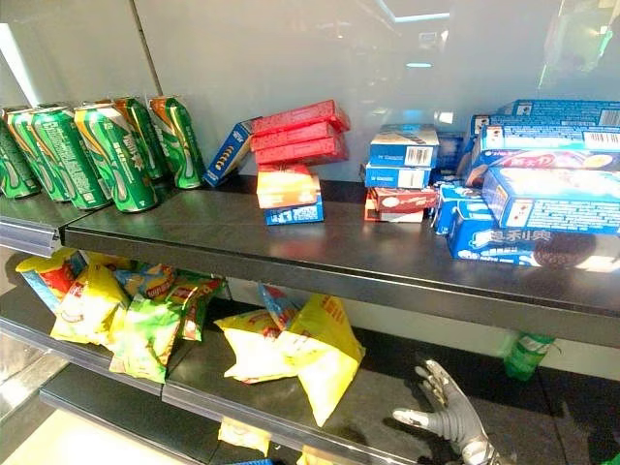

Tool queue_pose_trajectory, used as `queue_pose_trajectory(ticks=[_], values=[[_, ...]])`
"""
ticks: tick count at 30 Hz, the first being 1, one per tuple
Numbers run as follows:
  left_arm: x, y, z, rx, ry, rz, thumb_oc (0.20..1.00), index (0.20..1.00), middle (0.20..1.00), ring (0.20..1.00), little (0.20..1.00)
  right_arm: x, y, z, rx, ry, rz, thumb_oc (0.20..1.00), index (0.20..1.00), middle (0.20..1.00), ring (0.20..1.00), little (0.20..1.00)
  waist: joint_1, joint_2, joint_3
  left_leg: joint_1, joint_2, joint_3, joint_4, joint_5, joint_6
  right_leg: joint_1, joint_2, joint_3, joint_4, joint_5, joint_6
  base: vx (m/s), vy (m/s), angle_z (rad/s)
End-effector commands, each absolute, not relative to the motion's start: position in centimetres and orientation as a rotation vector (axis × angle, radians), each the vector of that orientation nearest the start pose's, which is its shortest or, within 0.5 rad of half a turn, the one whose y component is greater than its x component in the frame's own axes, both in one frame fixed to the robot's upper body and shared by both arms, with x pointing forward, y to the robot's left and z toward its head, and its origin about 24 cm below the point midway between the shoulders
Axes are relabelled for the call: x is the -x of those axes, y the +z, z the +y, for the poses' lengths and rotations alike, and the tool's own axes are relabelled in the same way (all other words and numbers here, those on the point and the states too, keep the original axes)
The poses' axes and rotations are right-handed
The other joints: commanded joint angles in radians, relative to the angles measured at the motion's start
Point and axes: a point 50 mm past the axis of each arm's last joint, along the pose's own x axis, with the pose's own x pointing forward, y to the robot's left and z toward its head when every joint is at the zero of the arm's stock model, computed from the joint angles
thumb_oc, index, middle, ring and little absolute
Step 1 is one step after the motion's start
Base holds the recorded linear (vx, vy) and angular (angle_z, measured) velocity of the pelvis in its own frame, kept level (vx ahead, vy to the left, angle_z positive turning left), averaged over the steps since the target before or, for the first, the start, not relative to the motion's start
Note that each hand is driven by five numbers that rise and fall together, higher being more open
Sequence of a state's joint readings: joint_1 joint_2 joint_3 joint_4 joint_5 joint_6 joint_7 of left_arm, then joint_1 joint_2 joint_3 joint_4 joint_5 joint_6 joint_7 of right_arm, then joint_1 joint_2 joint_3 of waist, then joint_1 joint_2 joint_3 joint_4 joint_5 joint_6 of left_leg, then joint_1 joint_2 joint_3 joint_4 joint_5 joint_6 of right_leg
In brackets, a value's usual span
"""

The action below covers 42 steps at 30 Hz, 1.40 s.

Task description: Pick up the snacks into the basket

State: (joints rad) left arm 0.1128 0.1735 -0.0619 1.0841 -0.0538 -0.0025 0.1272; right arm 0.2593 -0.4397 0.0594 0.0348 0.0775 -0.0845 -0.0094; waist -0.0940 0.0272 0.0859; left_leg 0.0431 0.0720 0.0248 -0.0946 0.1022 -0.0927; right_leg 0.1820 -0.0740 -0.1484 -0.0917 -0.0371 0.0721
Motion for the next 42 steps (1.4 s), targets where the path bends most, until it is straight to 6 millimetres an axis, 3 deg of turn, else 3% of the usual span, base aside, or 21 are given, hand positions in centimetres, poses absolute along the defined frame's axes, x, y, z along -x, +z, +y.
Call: queue_pose_trajectory(ticks=[1,8,17,22,29,35,40,42], values=[[-10.1,-16.0,21.6,-0.303,0.121,1.153,0.2,0.2,0.2,0.2,0.2,-23.1,1.3,-23.0,0.493,-0.032,0.144,1.0,1.0,1.0,1.0,1.0,0.053,0.008,0.022,0.089,-0.027,0.025,0.007,-0.134,0.029,-0.065,-0.023,0.052,0.004,0.047,0.063,0.0,0.0,0.0],[-11.5,-15.4,22.4,-0.428,0.091,1.111,0.203,0.203,0.203,0.203,0.203,-24.8,0.4,-22.5,0.561,-0.013,0.191,1.0,1.0,1.0,1.0,1.0,0.068,0.004,0.038,0.075,-0.03,0.017,0.007,-0.127,0.028,-0.073,-0.024,0.041,0.004,0.052,0.063,0.0,0.0,0.0],[-13.2,-14.7,23.5,-0.576,0.079,1.073,0.2,0.2,0.2,0.2,0.2,-26.7,1.6,-21.8,0.603,0.007,0.138,1.0,1.0,1.0,1.0,1.0,0.075,0.005,0.091,0.015,-0.031,0.005,0.007,-0.104,0.027,-0.126,-0.032,0.03,0.004,0.072,0.069,-0.06,0.01,0.01],[-14.4,-14.3,23.4,-0.606,0.083,1.044,0.2,0.2,0.2,0.2,0.2,-29.3,3.9,-21.4,0.637,-0.002,0.058,1.0,1.0,1.0,1.0,1.0,0.081,0.006,0.142,-0.042,-0.035,-0.005,0.007,-0.08,0.026,-0.184,-0.035,0.024,0.004,0.099,0.07,-0.15,0.018,0.08],[-17.7,-13.0,23.1,-0.616,0.107,0.943,0.2,0.2,0.2,0.2,0.2,-32.7,7.9,-20.8,0.649,-0.047,-0.061,1.0,1.0,1.0,1.0,1.0,0.095,0.003,0.199,-0.145,-0.046,-0.018,0.007,-0.036,0.024,-0.288,-0.043,0.021,0.007,0.146,0.071,-0.11,0.023,0.05],[-18.5,-12.6,22.9,-0.632,0.107,0.913,0.2,0.2,0.2,0.2,0.2,-34.4,9.9,-20.1,0.648,-0.075,-0.112,1.0,1.0,1.0,1.0,1.0,0.107,0.003,0.218,-0.172,-0.054,-0.026,0.007,-0.026,0.025,-0.314,-0.05,0.02,0.009,0.154,0.072,-0.04,0.027,0.03],[-19.4,-12.1,22.9,-0.636,0.129,0.879,0.2,0.2,0.2,0.2,0.2,-35.9,12.6,-17.4,0.635,-0.055,-0.219,1.0,1.0,1.0,1.0,1.0,0.119,0.004,0.24,-0.203,-0.061,-0.023,0.007,-0.015,0.026,-0.347,-0.054,0.025,0.01,0.17,0.075,-0.05,0.032,0.0],[-19.7,-11.9,23.0,-0.633,0.148,0.867,0.2,0.2,0.2,0.2,0.2,-36.3,14.2,-15.2,0.622,-0.009,-0.286,1.0,1.0,1.0,1.0,1.0,0.131,0.0,0.25,-0.219,-0.062,-0.022,0.007,-0.007,0.026,-0.364,-0.054,0.025,0.009,0.177,0.076,-0.01,0.016,0.0]])
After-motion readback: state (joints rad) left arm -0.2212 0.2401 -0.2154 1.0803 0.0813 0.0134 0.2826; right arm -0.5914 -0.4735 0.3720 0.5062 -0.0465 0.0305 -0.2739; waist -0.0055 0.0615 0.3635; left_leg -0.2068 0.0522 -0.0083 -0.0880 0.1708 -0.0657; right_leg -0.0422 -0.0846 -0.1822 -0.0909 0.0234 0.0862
